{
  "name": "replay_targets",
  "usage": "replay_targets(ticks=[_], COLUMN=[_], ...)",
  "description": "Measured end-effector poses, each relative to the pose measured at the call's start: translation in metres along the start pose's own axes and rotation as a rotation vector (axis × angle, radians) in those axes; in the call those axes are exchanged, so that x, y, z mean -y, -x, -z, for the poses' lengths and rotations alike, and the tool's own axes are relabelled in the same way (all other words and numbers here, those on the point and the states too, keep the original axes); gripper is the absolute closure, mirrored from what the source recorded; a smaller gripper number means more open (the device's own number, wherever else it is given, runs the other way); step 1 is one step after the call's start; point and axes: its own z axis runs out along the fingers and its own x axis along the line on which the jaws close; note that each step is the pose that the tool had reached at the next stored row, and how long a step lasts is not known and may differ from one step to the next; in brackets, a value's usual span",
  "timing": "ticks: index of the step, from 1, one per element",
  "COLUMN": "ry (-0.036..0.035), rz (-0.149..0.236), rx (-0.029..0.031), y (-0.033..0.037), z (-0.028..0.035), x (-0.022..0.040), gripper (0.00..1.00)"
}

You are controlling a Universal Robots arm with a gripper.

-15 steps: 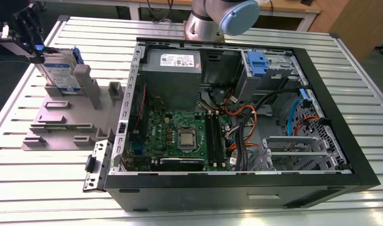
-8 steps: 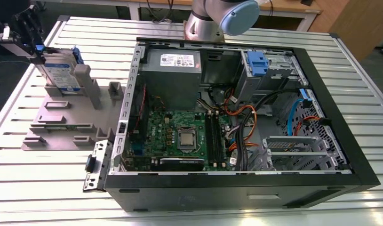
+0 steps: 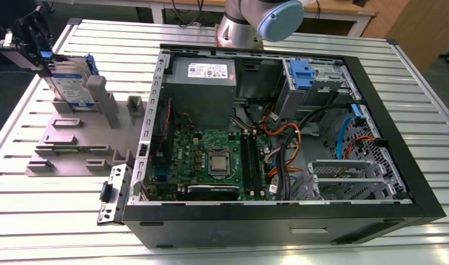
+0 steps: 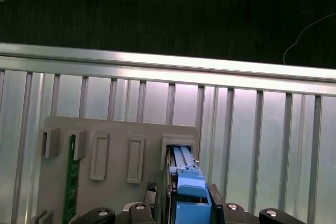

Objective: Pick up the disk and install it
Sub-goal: 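Pick up the disk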

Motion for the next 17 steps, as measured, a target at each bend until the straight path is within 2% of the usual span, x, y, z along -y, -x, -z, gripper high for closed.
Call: replay_targets(ticks=[3, 8, 12, 14, 17], ry=[0.0000, 0.0005, 0.0009, 0.0035, 0.0111], rz=[-0.001, -0.028, -0.028, -0.029, -0.029], rx=[0.0000, 0.0004, 0.0007, 0.0041, 0.0134], y=[0.0005, 0.0008, 0.0008, 0.0008, 0.0008], z=[0.0002, 0.0002, 0.0002, 0.0002, 0.0002], x=[0.0000, 0.0000, 0.0002, 0.0002, 0.0005], gripper=[0.52, 0.52, 0.52, 0.52, 0.52])
